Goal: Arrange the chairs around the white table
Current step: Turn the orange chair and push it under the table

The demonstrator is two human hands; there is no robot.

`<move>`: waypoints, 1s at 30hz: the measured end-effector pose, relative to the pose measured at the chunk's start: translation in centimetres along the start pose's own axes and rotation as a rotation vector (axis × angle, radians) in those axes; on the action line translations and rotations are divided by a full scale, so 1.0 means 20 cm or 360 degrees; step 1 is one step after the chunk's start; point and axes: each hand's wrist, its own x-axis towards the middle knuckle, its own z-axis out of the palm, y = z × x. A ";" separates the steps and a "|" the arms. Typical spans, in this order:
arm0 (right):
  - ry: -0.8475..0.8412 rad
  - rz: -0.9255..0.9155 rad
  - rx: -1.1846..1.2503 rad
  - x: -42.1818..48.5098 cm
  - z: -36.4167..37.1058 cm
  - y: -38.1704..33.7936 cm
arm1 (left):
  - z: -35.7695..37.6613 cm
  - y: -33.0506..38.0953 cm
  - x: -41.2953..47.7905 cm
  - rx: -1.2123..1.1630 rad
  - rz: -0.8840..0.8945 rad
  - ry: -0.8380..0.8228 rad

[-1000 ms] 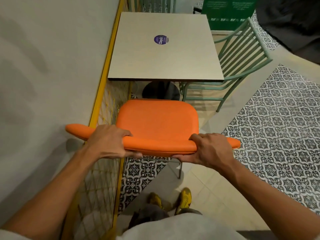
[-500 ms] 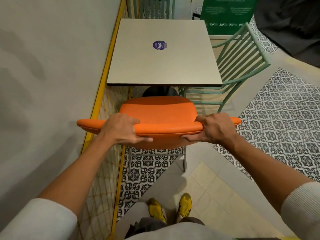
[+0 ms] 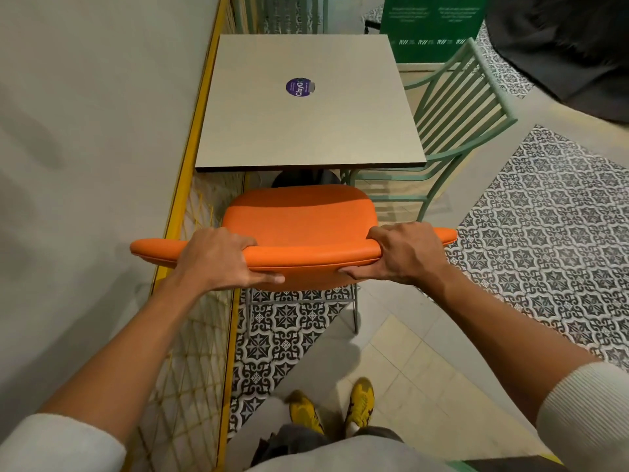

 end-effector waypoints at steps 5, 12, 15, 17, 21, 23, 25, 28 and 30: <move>-0.0095 0.0005 0.0015 0.00 -0.01 0.01 | 0.01 0.00 0.01 -0.0006 -0.0055 -0.0041; -0.0342 0.0088 0.0239 0.06 -0.05 -0.04 | 0.03 0.01 0.02 -0.0210 -0.0114 0.0088; -0.0419 -0.0002 0.0293 0.16 -0.05 -0.06 | 0.00 0.05 0.04 -0.0247 -0.0215 0.0047; -0.0551 -0.0041 0.0359 0.26 -0.06 -0.07 | -0.02 0.07 0.05 -0.0254 -0.0304 0.0015; -0.0792 -0.0154 0.0334 0.44 -0.02 -0.05 | -0.02 0.11 0.05 -0.0271 -0.0451 -0.0011; -0.0823 -0.0231 0.0318 0.52 0.02 -0.03 | 0.01 0.12 0.05 -0.0246 -0.0546 0.0066; -0.0846 -0.0324 0.0330 0.60 0.06 -0.01 | 0.04 0.14 0.05 -0.0234 -0.0690 0.0138; -0.0873 -0.0554 0.0298 0.71 0.08 0.02 | 0.07 0.20 0.01 -0.0279 -0.1028 0.0206; -0.0923 -0.0700 0.0295 0.74 0.09 0.05 | 0.07 0.32 -0.04 -0.0322 -0.1297 0.0299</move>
